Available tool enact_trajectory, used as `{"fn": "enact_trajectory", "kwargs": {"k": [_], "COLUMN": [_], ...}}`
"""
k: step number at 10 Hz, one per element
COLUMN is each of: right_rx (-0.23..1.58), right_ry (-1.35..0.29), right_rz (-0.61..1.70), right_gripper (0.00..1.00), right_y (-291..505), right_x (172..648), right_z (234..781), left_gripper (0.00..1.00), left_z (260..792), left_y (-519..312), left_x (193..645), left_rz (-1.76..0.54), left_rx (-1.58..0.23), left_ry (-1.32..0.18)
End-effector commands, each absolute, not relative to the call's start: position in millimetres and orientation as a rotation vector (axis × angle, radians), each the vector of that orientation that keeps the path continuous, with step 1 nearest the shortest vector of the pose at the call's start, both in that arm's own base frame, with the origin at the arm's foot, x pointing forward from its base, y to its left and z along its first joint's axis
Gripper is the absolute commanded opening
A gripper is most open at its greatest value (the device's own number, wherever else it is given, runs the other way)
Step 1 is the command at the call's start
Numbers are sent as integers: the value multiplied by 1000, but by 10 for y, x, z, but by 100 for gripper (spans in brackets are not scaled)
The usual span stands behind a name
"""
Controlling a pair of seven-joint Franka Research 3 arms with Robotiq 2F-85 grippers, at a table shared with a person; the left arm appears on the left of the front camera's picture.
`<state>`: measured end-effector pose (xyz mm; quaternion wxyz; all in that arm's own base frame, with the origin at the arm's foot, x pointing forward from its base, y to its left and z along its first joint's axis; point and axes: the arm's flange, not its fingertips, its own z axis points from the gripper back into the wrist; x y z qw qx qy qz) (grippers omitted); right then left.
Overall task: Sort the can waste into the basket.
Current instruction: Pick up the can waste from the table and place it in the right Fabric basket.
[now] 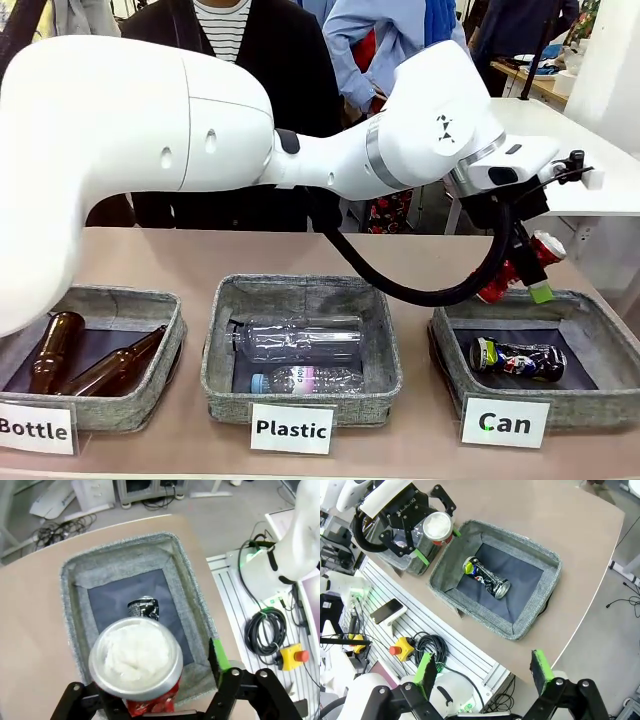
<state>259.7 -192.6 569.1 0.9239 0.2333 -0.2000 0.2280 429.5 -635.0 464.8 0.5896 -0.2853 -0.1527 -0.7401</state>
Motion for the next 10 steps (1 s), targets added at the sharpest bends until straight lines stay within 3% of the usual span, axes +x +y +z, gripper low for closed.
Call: {"fn": "enact_trajectory", "kwargs": {"k": [1,3,4,5,6,8,10], "right_rx": [469,469,469,469,469,469,469], "right_ry": [-386,-386,-386,-386,-386,-386,-386], "right_rz": [454,454,454,454,454,454,454], "right_gripper": [100,100,100,100,100,100,100], "right_y": [-1948,-1948,-1948,-1948,-1948,-1948,-1948], "right_x": [2571,2571,2571,2571,2571,2571,2571], "right_z": [5752,5752,5752,5752,5752,5752,5752], "left_gripper": [100,100,100,100,100,100,100], "left_z": [4788,4819,4801,4719,4614,4421,4462], "left_y": [-6345,-6288,-6259,-6290,-6358,-6476,-6490], "left_x": [4309,4257,4181,4132,4090,4121,4109], "left_rz": [-1694,-1701,-1888,-1970,-1975,-2112,-2000], "left_rx": [-615,-583,-594,-416,-363,-345,-258], "left_ry": [-381,-438,-410,-382,-336,-76,-311]}}
